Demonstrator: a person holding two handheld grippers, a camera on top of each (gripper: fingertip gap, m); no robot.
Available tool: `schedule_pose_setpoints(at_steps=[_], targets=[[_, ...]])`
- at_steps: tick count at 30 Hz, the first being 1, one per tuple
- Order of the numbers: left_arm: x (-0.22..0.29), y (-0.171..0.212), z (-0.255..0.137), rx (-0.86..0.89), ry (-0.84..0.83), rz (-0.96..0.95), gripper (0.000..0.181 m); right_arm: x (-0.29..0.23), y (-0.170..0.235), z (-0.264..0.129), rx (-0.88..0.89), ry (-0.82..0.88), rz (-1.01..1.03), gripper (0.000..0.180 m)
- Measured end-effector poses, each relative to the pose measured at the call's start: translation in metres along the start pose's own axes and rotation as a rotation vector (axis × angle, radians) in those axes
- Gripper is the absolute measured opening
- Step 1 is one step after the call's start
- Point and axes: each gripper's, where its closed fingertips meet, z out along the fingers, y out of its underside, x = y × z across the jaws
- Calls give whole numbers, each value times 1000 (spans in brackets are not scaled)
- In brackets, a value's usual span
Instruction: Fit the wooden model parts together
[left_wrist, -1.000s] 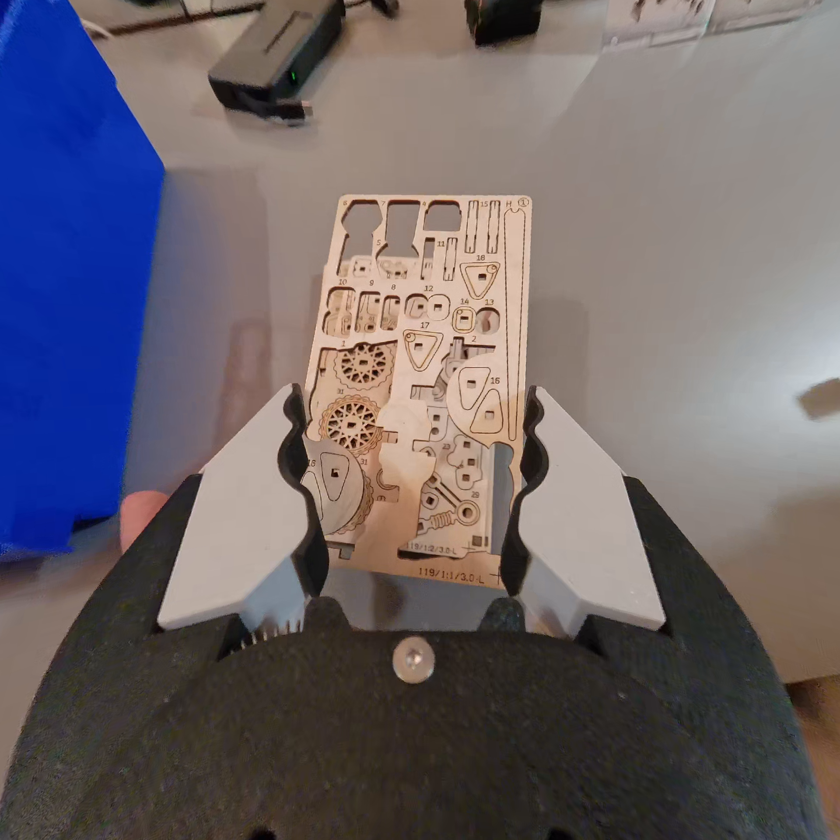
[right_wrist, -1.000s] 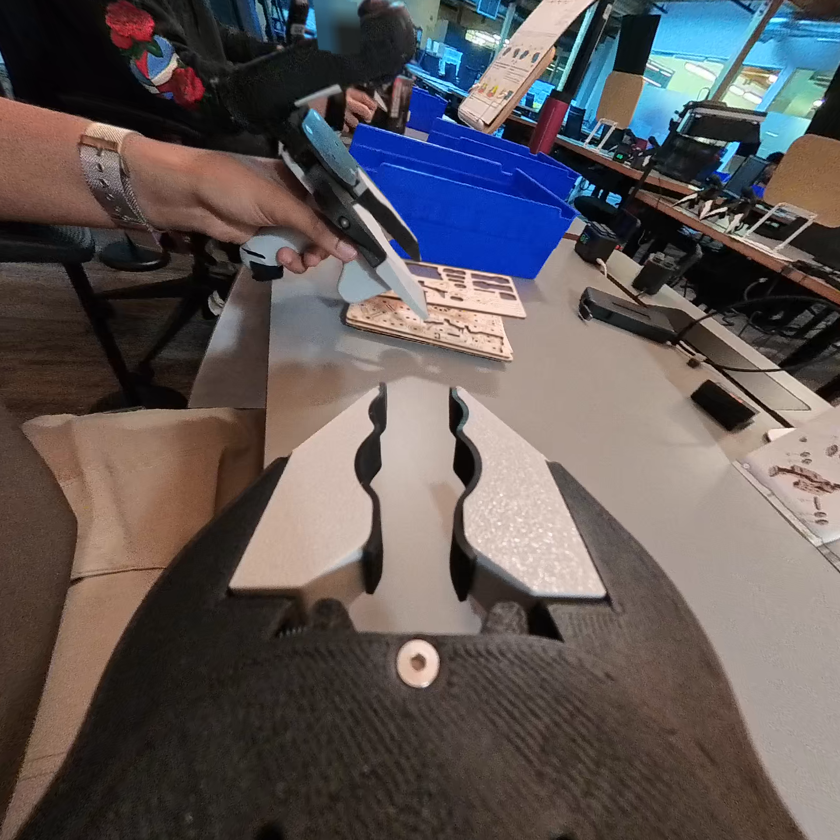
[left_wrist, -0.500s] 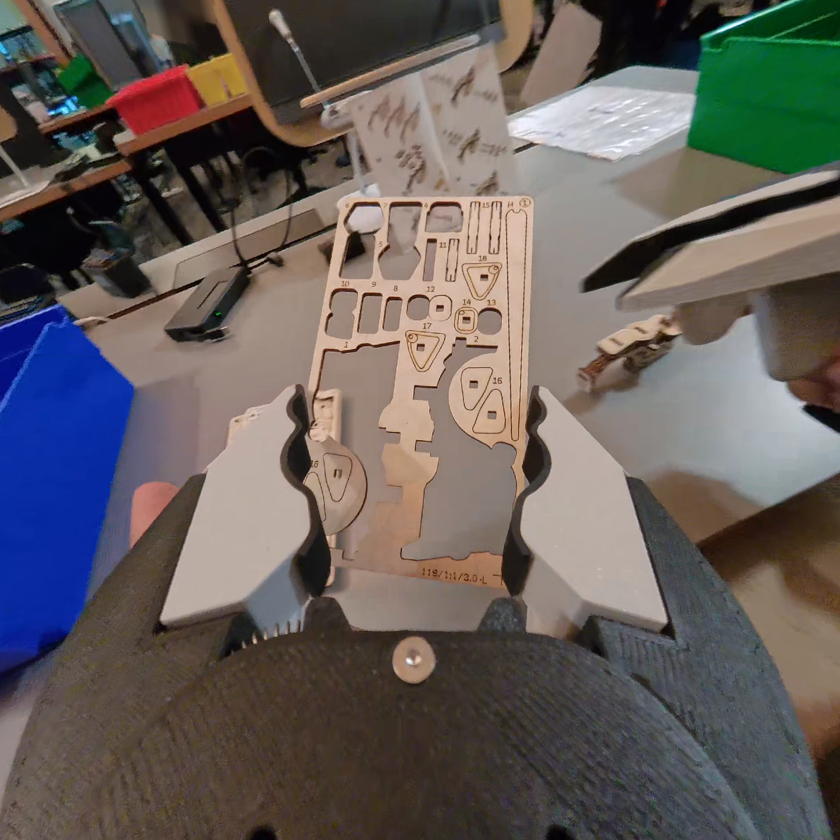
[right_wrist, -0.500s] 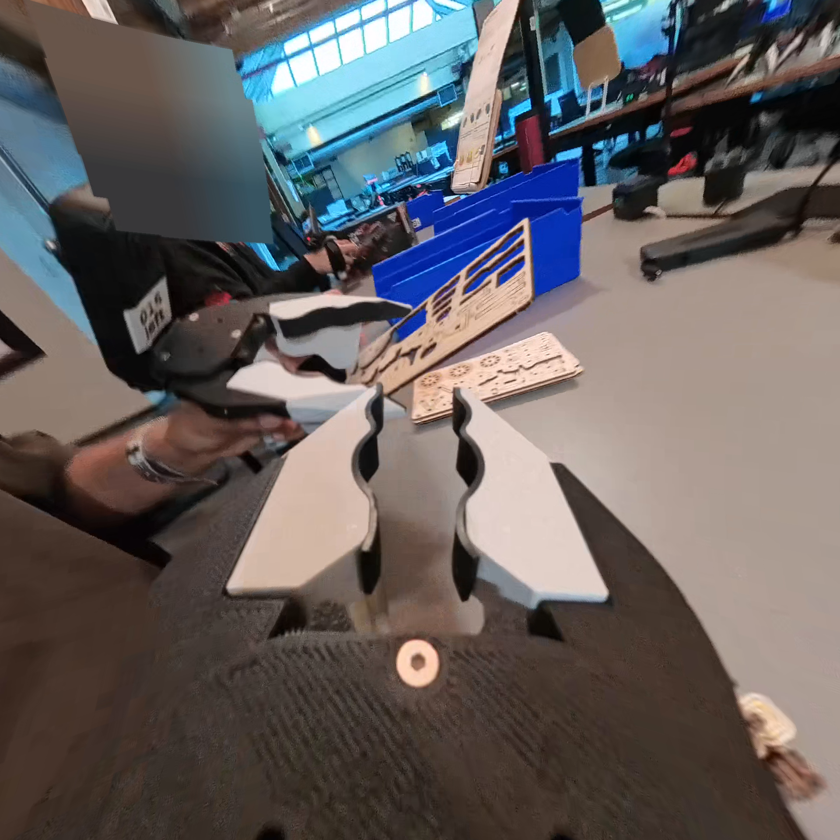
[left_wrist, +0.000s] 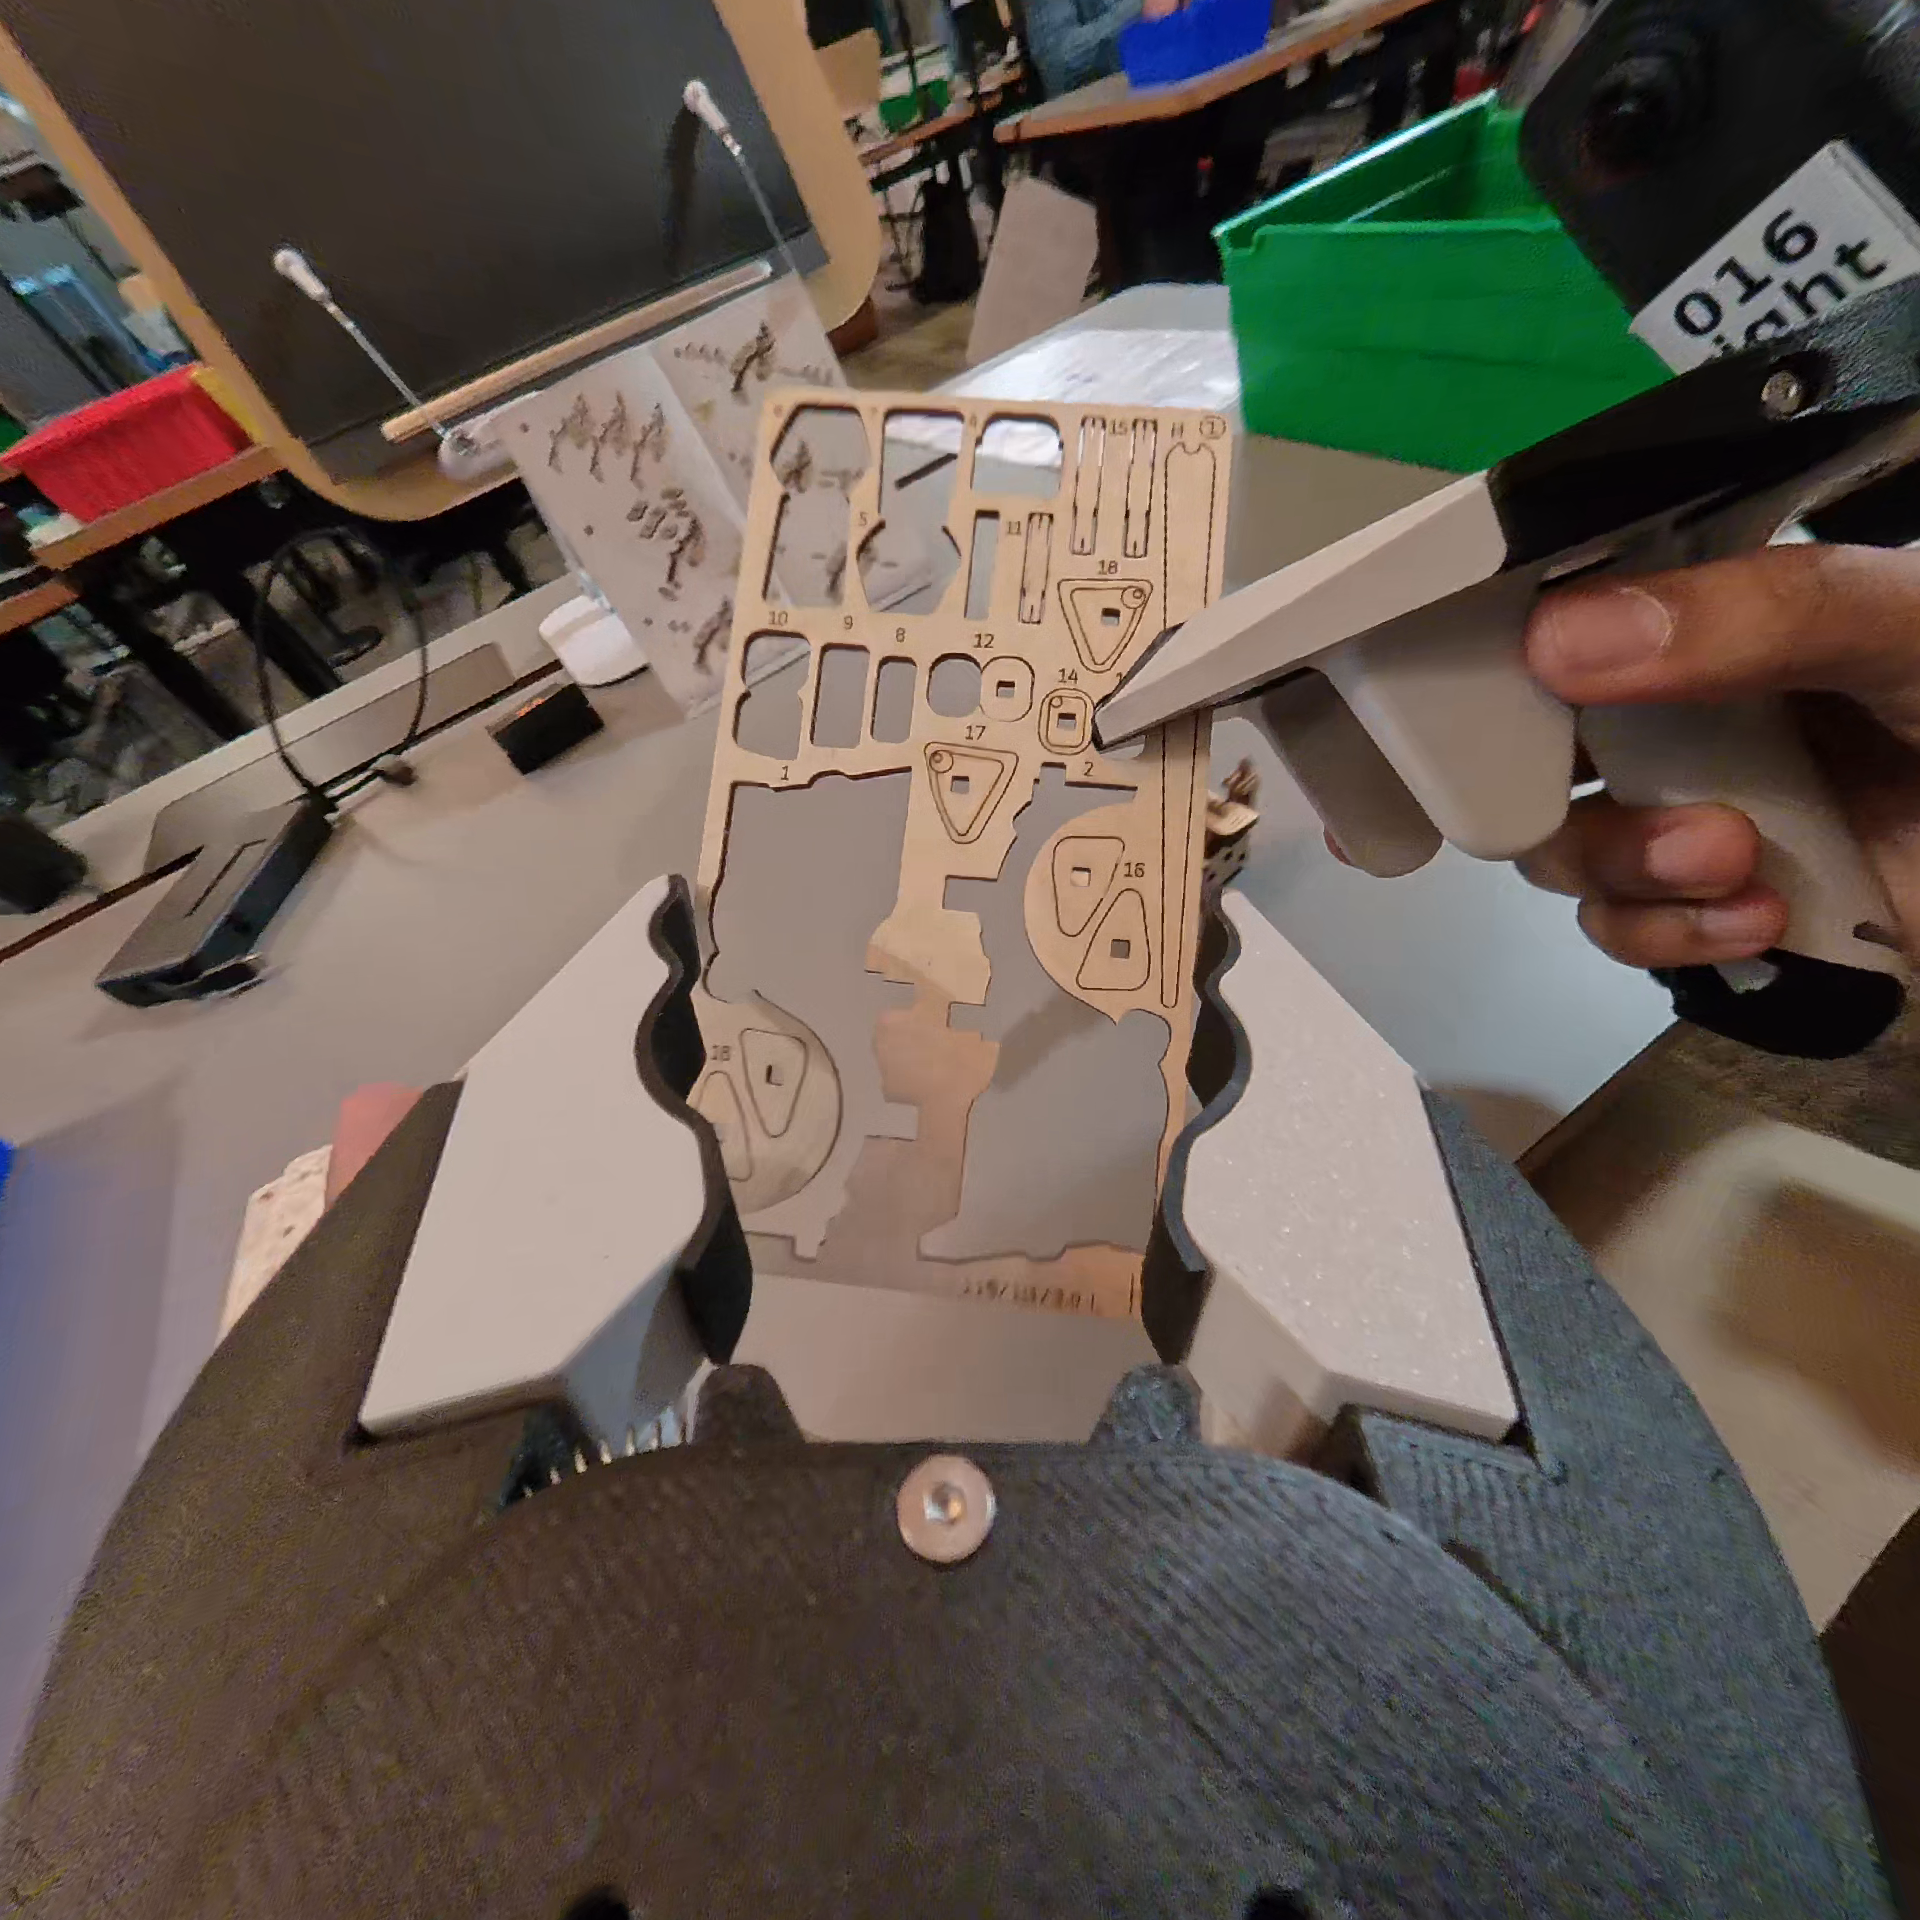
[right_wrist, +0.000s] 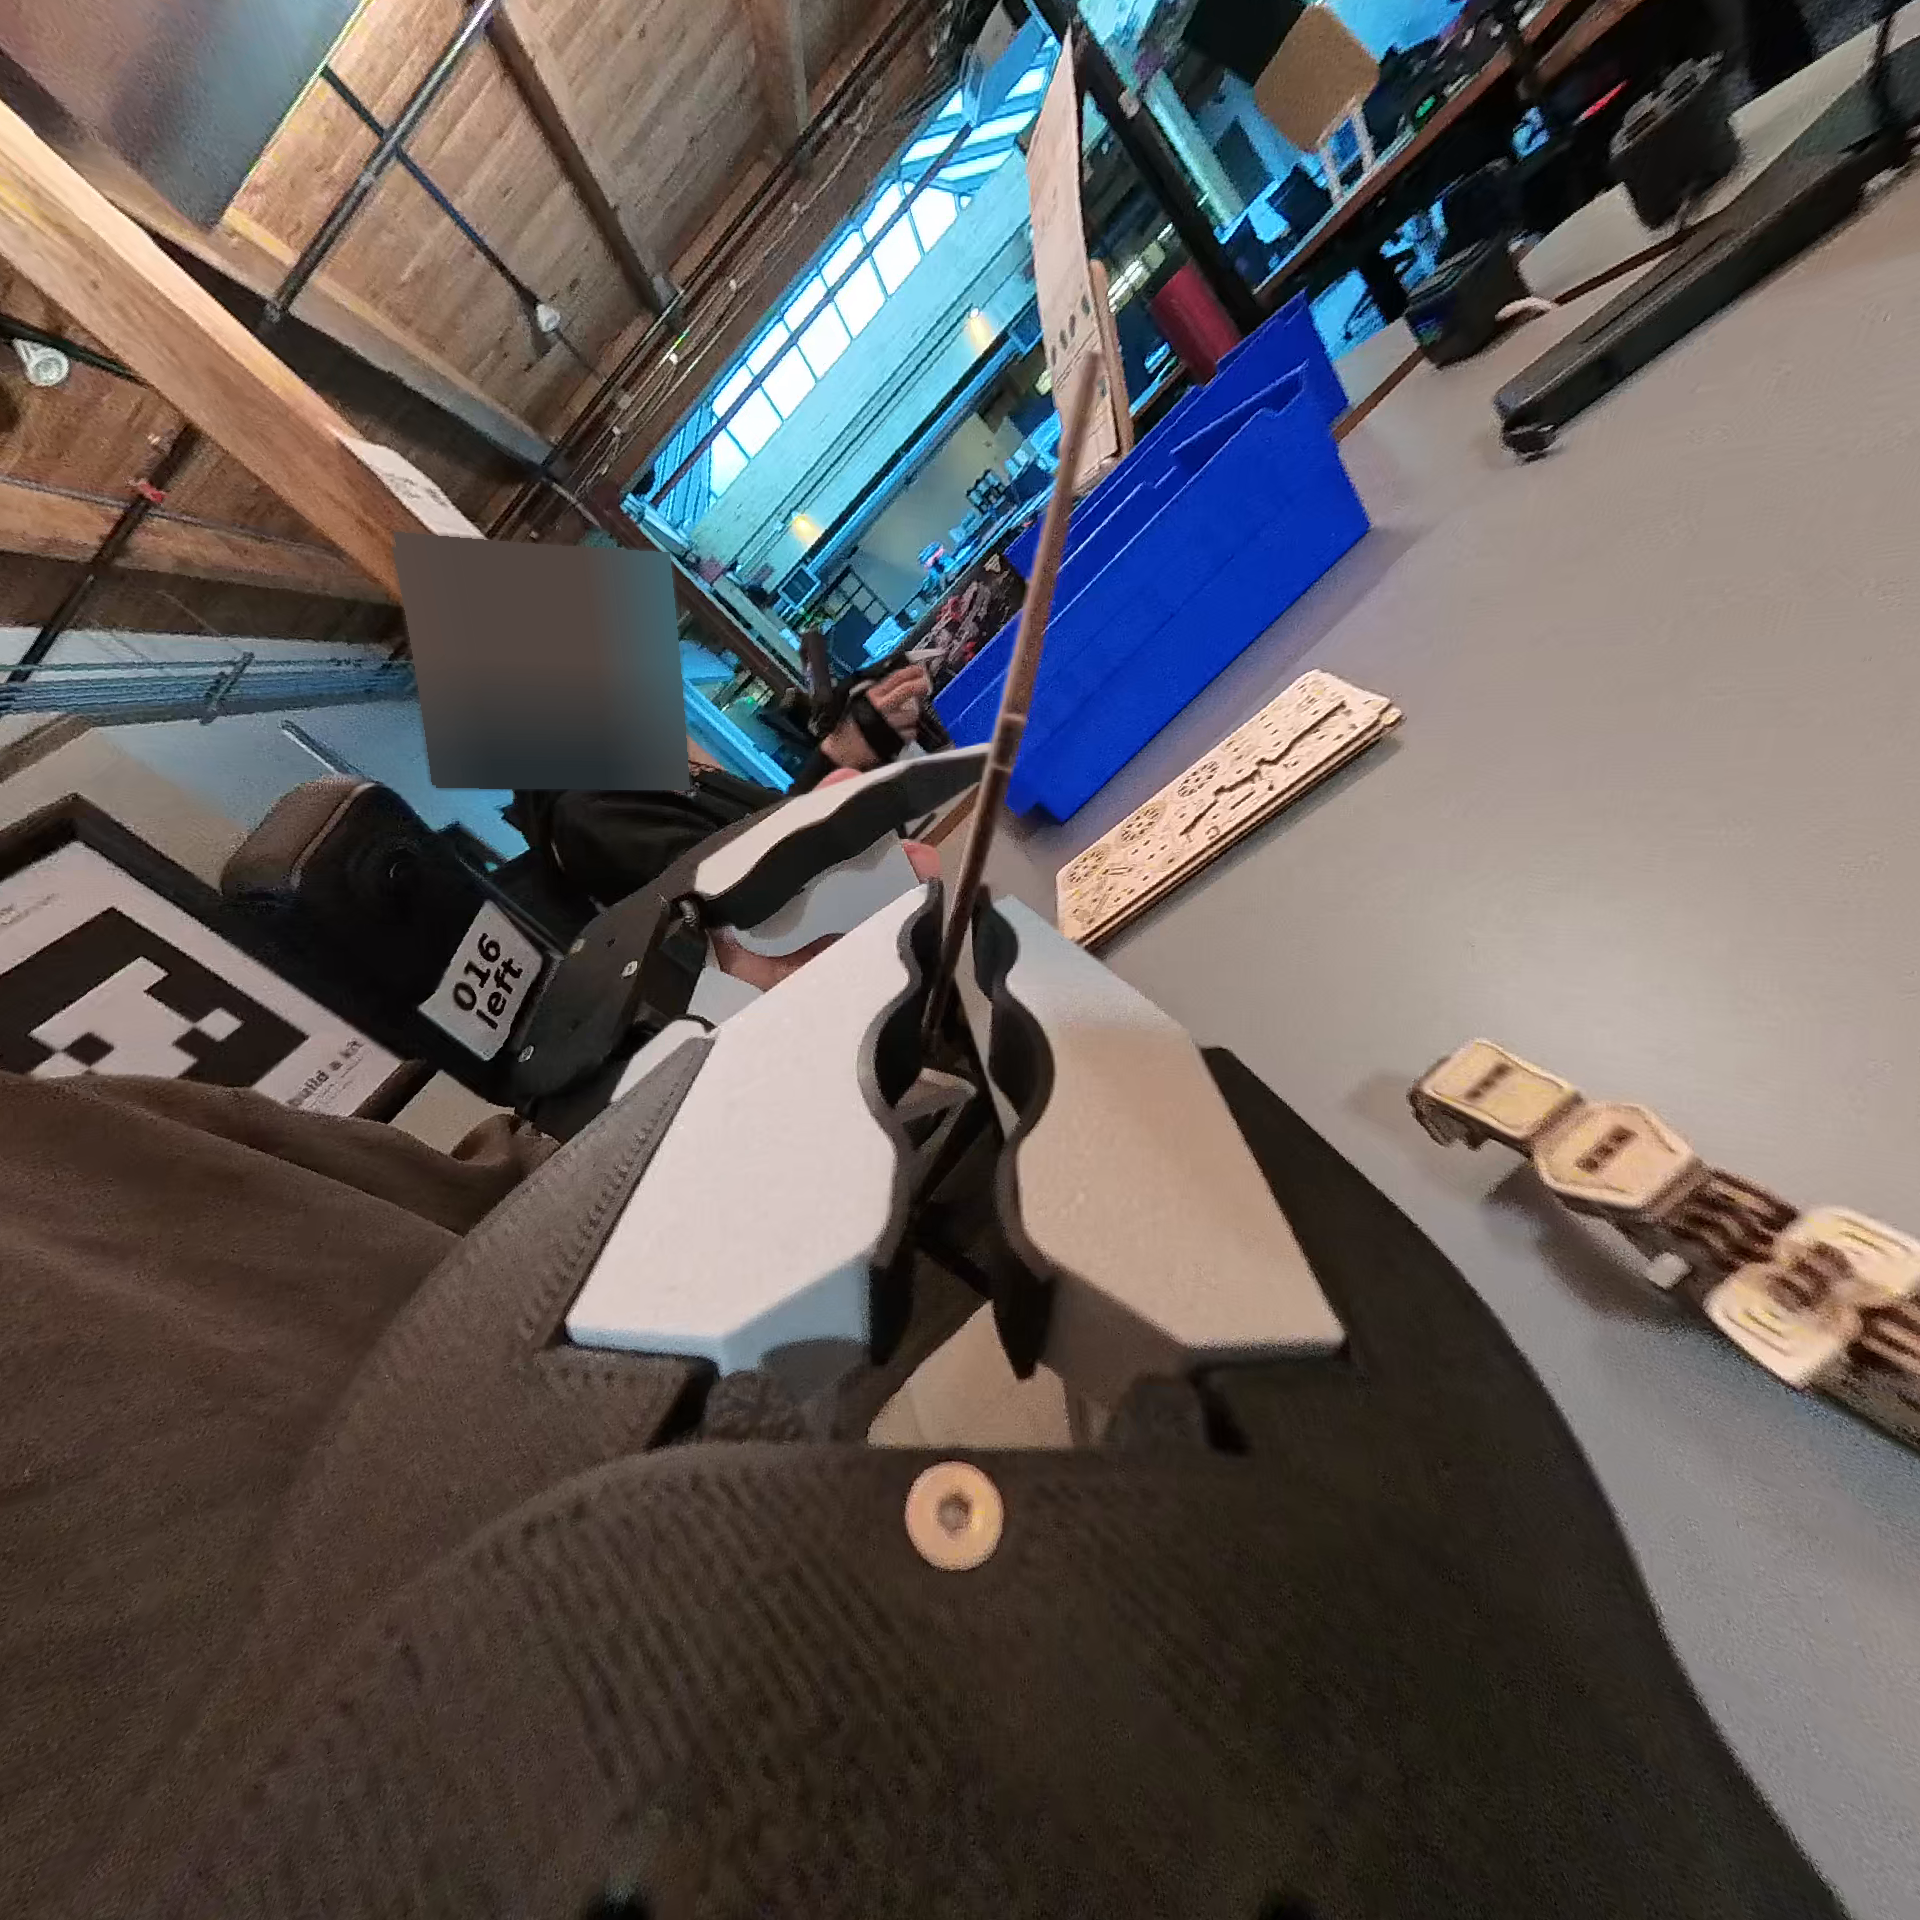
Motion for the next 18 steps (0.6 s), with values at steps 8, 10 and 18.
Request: schedule_pose_setpoints(at_steps=[8,10,18], targets=[[11,-27,10,77,315,-338,68,9,-26,-52,92,87,-64,1],[19,-32,11,77,453,-436,67,11,-21,-59,44,90,-59,1],[72,-15,10,-74,951,-647,25,0,20,-63,-147,-30,102,1]])
